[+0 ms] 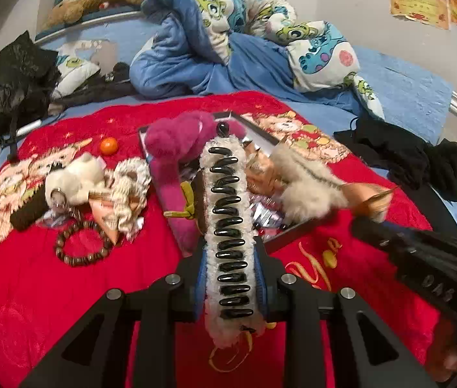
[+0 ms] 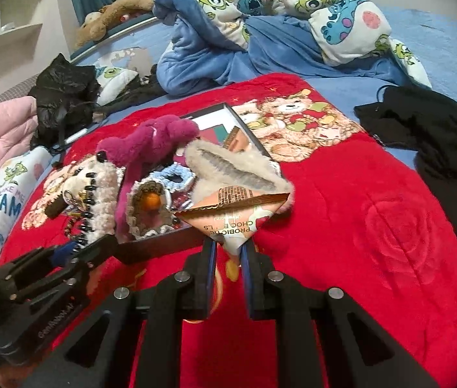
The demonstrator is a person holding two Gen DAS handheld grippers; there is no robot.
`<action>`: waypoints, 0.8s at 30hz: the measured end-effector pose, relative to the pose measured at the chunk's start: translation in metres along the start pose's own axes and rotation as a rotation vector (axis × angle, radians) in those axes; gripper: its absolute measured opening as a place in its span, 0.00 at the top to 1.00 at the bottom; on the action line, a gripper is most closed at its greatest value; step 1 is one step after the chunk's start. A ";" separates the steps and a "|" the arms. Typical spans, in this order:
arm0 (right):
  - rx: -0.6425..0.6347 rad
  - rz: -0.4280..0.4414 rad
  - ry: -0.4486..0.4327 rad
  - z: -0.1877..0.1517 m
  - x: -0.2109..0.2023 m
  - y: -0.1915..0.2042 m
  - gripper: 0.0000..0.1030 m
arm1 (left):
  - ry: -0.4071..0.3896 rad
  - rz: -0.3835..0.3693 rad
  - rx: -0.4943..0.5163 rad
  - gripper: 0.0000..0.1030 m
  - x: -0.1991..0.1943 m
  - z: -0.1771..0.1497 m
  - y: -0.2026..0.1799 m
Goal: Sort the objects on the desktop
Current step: 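Lower the packet into the box and open the right gripper while the left gripper lowers the hair clip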
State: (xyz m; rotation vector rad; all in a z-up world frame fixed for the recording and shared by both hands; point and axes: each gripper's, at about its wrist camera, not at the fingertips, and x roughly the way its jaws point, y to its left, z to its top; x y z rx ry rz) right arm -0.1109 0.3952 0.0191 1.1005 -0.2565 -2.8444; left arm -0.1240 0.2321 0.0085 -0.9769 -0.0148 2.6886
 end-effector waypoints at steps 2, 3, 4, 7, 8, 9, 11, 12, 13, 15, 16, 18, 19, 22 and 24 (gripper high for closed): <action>0.003 0.029 -0.003 0.002 0.004 0.002 0.86 | -0.016 0.000 0.011 0.75 0.000 0.003 -0.003; 0.005 0.036 -0.003 0.002 0.006 0.003 0.86 | -0.020 0.002 0.021 0.75 0.002 0.004 -0.004; 0.008 0.043 -0.003 0.004 0.009 0.005 0.86 | -0.018 0.004 0.025 0.75 0.004 0.005 -0.004; 0.017 0.069 -0.002 0.007 0.016 0.008 0.86 | 0.004 -0.001 0.025 0.75 0.020 0.010 0.001; 0.013 0.076 0.002 0.009 0.020 0.010 0.86 | 0.012 0.001 0.023 0.75 0.025 0.011 0.003; 0.005 0.080 0.004 0.011 0.024 0.011 0.86 | 0.019 0.010 0.026 0.75 0.033 0.014 0.005; 0.004 0.091 0.005 0.015 0.030 0.012 0.86 | 0.024 0.015 0.029 0.75 0.042 0.020 0.007; 0.006 0.098 0.005 0.018 0.033 0.012 0.86 | 0.028 0.007 0.025 0.75 0.048 0.023 0.008; 0.008 0.105 0.006 0.020 0.036 0.012 0.86 | 0.030 -0.001 0.024 0.75 0.053 0.027 0.009; 0.005 0.110 0.010 0.028 0.046 0.012 0.86 | 0.029 0.002 0.030 0.75 0.061 0.033 0.009; 0.004 0.112 0.010 0.032 0.050 0.012 0.86 | 0.030 -0.002 0.030 0.75 0.066 0.035 0.010; 0.011 0.124 0.006 0.040 0.058 0.012 0.86 | 0.031 -0.017 0.017 0.75 0.074 0.040 0.012; 0.017 0.135 0.004 0.044 0.061 0.011 0.86 | 0.031 -0.023 0.016 0.75 0.079 0.044 0.012; 0.039 0.174 0.002 0.055 0.078 0.011 0.86 | 0.042 -0.021 0.058 0.75 0.093 0.056 0.007; 0.060 0.193 0.009 0.059 0.089 0.010 0.86 | 0.043 -0.015 0.060 0.75 0.099 0.059 0.007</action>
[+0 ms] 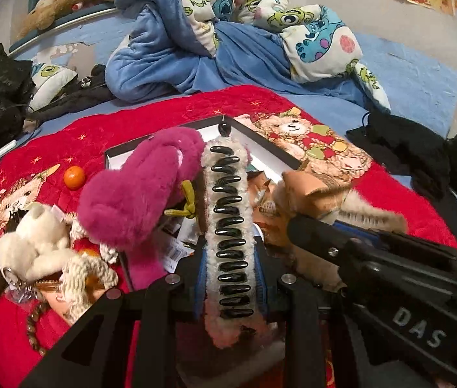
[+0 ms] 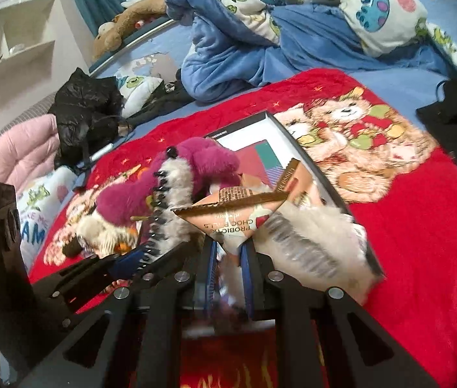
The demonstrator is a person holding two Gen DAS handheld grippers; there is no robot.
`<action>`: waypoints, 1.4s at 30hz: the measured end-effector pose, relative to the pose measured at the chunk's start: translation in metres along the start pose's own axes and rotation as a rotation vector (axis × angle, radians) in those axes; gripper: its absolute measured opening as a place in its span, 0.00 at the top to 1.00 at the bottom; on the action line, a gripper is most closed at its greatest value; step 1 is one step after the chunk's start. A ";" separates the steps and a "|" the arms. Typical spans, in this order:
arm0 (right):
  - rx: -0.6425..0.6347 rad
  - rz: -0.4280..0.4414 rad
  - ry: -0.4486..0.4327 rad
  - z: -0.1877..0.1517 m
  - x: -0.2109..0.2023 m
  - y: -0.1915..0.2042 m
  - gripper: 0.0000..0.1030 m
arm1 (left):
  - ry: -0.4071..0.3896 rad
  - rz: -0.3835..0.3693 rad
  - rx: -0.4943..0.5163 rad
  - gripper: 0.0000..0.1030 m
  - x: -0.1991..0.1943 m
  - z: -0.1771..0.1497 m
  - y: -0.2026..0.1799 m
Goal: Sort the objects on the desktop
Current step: 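Lower the packet into the box and open the right gripper while the left gripper lowers the hair clip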
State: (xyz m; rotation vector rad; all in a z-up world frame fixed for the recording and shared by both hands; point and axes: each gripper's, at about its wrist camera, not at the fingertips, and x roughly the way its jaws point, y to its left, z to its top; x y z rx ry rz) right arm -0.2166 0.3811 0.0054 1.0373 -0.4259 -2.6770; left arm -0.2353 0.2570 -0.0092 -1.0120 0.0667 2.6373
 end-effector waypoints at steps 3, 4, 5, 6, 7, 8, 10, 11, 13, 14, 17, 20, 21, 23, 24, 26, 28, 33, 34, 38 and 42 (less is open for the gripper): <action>0.060 0.023 0.014 0.001 0.016 -0.010 0.87 | -0.026 0.009 0.012 0.75 0.004 -0.005 -0.003; 0.084 0.036 0.020 0.001 0.021 -0.013 0.87 | -0.035 0.034 0.046 0.75 0.004 -0.007 -0.008; 0.108 0.045 0.027 -0.002 0.028 -0.016 0.88 | -0.045 0.068 0.083 0.74 0.005 -0.010 -0.012; 0.120 0.042 0.038 -0.004 0.033 -0.017 0.92 | -0.057 0.088 0.100 0.74 0.004 -0.013 -0.015; 0.123 0.033 0.038 -0.004 0.034 -0.018 0.94 | -0.071 0.094 0.093 0.74 0.001 -0.017 -0.014; 0.102 0.002 0.039 -0.006 0.036 -0.016 0.94 | -0.076 0.091 0.080 0.74 0.000 -0.018 -0.013; 0.085 -0.014 0.042 -0.006 0.036 -0.012 0.93 | -0.075 0.076 0.051 0.74 -0.003 -0.019 -0.008; 0.083 -0.021 0.041 -0.007 0.035 -0.011 0.92 | -0.073 0.067 0.047 0.74 -0.004 -0.020 -0.007; 0.082 -0.021 0.040 -0.008 0.034 -0.010 0.92 | -0.070 0.054 0.040 0.74 -0.006 -0.020 -0.005; 0.081 -0.020 0.042 -0.009 0.033 -0.009 0.92 | -0.068 0.049 0.032 0.74 -0.007 -0.021 -0.004; 0.073 -0.006 0.043 -0.010 0.028 -0.006 0.89 | -0.066 0.045 0.021 0.74 -0.009 -0.023 -0.003; 0.067 -0.007 0.044 -0.011 0.025 -0.004 0.88 | -0.063 0.052 0.027 0.74 -0.010 -0.024 -0.004; 0.065 -0.008 0.043 -0.011 0.025 -0.003 0.88 | -0.063 0.053 0.026 0.74 -0.010 -0.024 -0.005; 0.063 -0.011 0.044 -0.012 0.024 -0.003 0.88 | -0.065 0.055 0.025 0.74 -0.010 -0.024 -0.005; 0.062 -0.014 0.044 -0.012 0.024 -0.002 0.87 | -0.066 0.057 0.025 0.74 -0.010 -0.024 -0.005; 0.058 -0.020 0.043 -0.012 0.023 -0.001 0.87 | -0.067 0.058 0.024 0.74 -0.009 -0.024 -0.005; 0.058 -0.021 0.043 -0.013 0.022 -0.001 0.87 | -0.067 0.059 0.025 0.74 -0.009 -0.025 -0.005; 0.052 -0.035 0.048 -0.013 0.022 -0.001 0.84 | -0.042 0.105 0.051 0.46 -0.006 -0.026 -0.009; 0.052 -0.046 0.049 -0.012 0.022 -0.001 0.81 | -0.031 0.129 0.060 0.38 -0.004 -0.027 -0.010; 0.064 -0.015 0.046 -0.010 0.019 0.001 0.48 | -0.020 0.136 0.054 0.09 -0.003 -0.028 -0.007; 0.071 0.002 0.050 -0.010 0.017 0.002 0.36 | -0.050 0.176 0.046 0.00 -0.008 -0.028 0.000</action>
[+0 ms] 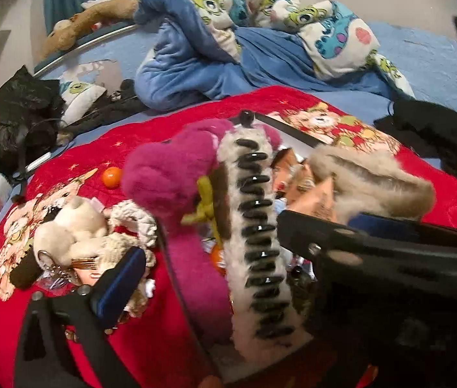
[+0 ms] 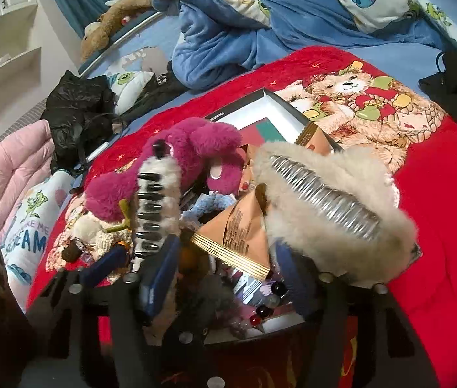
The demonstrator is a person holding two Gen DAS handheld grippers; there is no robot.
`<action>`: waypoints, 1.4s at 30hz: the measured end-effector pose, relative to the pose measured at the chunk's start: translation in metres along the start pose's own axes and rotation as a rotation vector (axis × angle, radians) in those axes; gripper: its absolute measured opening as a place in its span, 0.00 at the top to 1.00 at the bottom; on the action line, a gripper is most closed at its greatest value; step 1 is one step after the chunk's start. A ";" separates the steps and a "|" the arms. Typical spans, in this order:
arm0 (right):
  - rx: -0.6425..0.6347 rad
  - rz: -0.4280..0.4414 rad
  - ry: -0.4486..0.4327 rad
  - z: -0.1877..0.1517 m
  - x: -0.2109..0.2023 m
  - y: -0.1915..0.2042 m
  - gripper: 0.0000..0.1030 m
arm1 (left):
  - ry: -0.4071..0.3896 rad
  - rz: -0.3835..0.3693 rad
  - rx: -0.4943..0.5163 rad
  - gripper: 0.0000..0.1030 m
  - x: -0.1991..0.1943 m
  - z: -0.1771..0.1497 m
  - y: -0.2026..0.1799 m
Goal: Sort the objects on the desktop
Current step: 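Lower the packet into the box and open the right gripper while the left gripper lowers the hair clip, then open the left gripper to drop the hair clip in the box, then withdraw both grippers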
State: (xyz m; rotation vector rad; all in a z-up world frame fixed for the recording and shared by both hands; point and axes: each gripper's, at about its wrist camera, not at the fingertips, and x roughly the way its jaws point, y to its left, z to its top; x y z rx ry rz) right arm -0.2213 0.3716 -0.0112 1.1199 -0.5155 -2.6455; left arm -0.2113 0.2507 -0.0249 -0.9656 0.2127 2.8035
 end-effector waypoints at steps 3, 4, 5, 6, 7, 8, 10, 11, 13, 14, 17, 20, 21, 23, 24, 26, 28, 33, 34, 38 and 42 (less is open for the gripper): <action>-0.005 0.003 -0.006 0.000 -0.004 0.004 0.18 | -0.004 -0.032 -0.033 0.00 -0.003 0.000 0.008; -0.008 0.001 -0.010 0.000 -0.005 0.005 0.14 | -0.008 -0.040 -0.033 0.00 -0.006 0.000 0.008; -0.013 -0.009 -0.019 -0.001 -0.007 0.007 0.05 | -0.011 -0.041 -0.028 0.00 -0.008 -0.001 0.008; -0.016 -0.025 -0.025 -0.001 -0.008 0.008 0.01 | -0.017 -0.035 -0.017 0.00 -0.009 -0.001 0.006; -0.017 -0.040 -0.029 -0.001 -0.008 0.008 0.00 | -0.024 -0.025 -0.008 0.00 -0.009 0.001 0.004; -0.016 -0.042 -0.034 -0.001 -0.009 0.008 0.00 | -0.031 -0.014 -0.001 0.00 -0.011 0.001 0.002; -0.010 -0.037 -0.032 -0.001 -0.010 0.005 0.00 | -0.029 -0.015 0.010 0.00 -0.012 0.001 0.000; -0.009 -0.041 -0.032 -0.002 -0.011 0.005 0.00 | -0.030 -0.017 0.010 0.00 -0.013 0.001 0.000; -0.013 -0.044 -0.037 -0.002 -0.012 0.005 0.00 | -0.023 -0.022 0.008 0.00 -0.013 0.002 0.001; -0.016 -0.049 -0.039 -0.002 -0.013 0.005 0.00 | -0.019 -0.020 0.005 0.00 -0.014 0.002 0.001; -0.024 -0.060 -0.048 -0.002 -0.017 0.007 0.00 | -0.022 0.006 -0.006 0.00 -0.018 0.004 0.003; -0.024 -0.062 -0.061 -0.002 -0.022 0.010 0.00 | -0.026 0.017 -0.019 0.00 -0.027 0.005 0.009; -0.028 -0.065 -0.073 -0.002 -0.026 0.013 0.00 | -0.030 0.014 -0.022 0.00 -0.032 0.005 0.011; -0.038 -0.084 -0.090 -0.004 -0.035 0.021 0.00 | -0.047 0.016 -0.034 0.00 -0.045 0.005 0.017; -0.047 -0.091 -0.103 -0.005 -0.039 0.026 0.00 | -0.054 0.019 -0.039 0.00 -0.052 0.004 0.019; -0.071 -0.098 -0.129 -0.009 -0.051 0.038 0.00 | -0.064 0.027 -0.046 0.00 -0.069 0.003 0.026; -0.093 -0.096 -0.151 -0.013 -0.062 0.049 0.00 | -0.084 0.054 -0.049 0.00 -0.089 0.003 0.032; -0.174 -0.085 -0.210 -0.027 -0.098 0.087 0.00 | -0.168 0.098 -0.032 0.00 -0.146 -0.001 0.047; -0.187 -0.084 -0.218 -0.028 -0.103 0.092 0.00 | -0.184 0.111 -0.029 0.00 -0.158 -0.002 0.051; -0.219 -0.075 -0.278 -0.043 -0.134 0.116 0.00 | -0.231 0.123 -0.042 0.00 -0.203 -0.020 0.068; -0.225 -0.060 -0.320 -0.070 -0.158 0.127 0.00 | -0.247 0.121 -0.051 0.00 -0.231 -0.055 0.087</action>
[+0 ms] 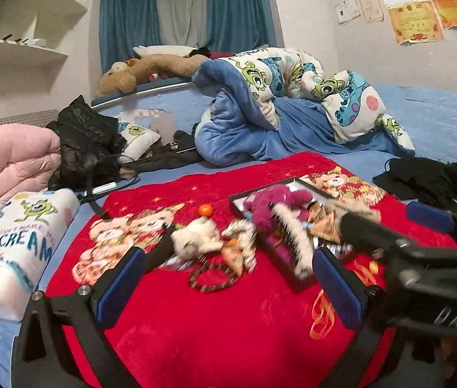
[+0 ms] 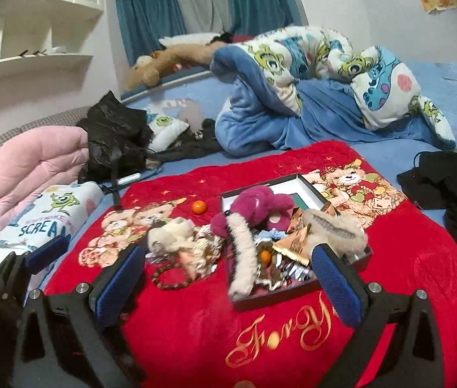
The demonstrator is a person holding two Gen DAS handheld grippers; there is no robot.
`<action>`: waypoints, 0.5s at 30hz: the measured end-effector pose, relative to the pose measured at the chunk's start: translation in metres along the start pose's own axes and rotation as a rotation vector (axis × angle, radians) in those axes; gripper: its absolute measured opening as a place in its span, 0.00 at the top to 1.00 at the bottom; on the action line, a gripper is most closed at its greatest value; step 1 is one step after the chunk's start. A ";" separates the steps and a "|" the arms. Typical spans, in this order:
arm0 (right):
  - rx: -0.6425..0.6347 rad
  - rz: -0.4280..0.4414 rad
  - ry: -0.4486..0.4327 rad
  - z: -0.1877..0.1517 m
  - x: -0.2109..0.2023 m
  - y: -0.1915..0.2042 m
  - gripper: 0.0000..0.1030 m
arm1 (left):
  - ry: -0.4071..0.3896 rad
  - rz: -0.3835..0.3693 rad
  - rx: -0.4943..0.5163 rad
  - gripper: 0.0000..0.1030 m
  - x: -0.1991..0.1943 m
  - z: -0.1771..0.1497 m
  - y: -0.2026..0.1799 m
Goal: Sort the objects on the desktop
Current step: 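Open the left gripper to drop the hair clip in the box, then withdraw both grippers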
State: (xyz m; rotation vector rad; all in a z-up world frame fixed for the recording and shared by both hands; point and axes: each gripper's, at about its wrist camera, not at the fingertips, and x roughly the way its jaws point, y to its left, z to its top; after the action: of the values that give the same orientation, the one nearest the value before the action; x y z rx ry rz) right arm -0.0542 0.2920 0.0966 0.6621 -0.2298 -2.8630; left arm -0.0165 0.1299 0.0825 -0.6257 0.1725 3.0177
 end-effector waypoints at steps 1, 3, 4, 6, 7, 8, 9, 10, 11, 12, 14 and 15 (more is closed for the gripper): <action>-0.007 -0.003 -0.009 -0.005 -0.006 0.003 0.00 | 0.010 0.012 -0.007 0.00 -0.007 -0.009 0.006; -0.022 -0.011 -0.036 -0.022 -0.021 0.010 0.00 | 0.016 0.030 -0.044 0.00 -0.021 -0.028 0.021; -0.026 -0.012 -0.045 -0.030 -0.027 0.012 0.00 | 0.016 0.030 -0.069 0.00 -0.027 -0.039 0.027; -0.025 -0.020 -0.061 -0.050 -0.039 0.016 0.00 | 0.024 0.025 -0.120 0.00 -0.037 -0.061 0.040; -0.026 -0.024 -0.066 -0.061 -0.045 0.018 0.00 | 0.042 0.036 -0.122 0.00 -0.040 -0.070 0.044; -0.032 -0.025 -0.067 -0.069 -0.048 0.021 0.00 | 0.047 0.058 -0.109 0.00 -0.042 -0.073 0.045; -0.042 -0.027 -0.067 -0.076 -0.051 0.023 0.00 | 0.034 0.090 -0.094 0.00 -0.046 -0.075 0.046; -0.056 -0.034 -0.062 -0.083 -0.052 0.025 0.00 | 0.016 0.116 -0.085 0.00 -0.049 -0.076 0.046; -0.085 -0.057 -0.049 -0.092 -0.054 0.029 0.00 | 0.009 0.120 -0.088 0.00 -0.051 -0.076 0.047; -0.103 -0.075 -0.039 -0.097 -0.054 0.031 0.00 | 0.003 0.108 -0.099 0.00 -0.052 -0.076 0.048; -0.129 -0.134 -0.012 -0.104 -0.051 0.035 0.00 | -0.012 0.079 -0.123 0.00 -0.053 -0.077 0.049; -0.126 -0.157 -0.014 -0.104 -0.050 0.035 0.00 | -0.018 0.074 -0.125 0.00 -0.053 -0.078 0.048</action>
State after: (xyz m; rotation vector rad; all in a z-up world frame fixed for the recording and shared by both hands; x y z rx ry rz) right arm 0.0416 0.2580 0.0316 0.6634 0.0014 -3.0006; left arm 0.0587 0.0710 0.0372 -0.6149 0.0070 3.1237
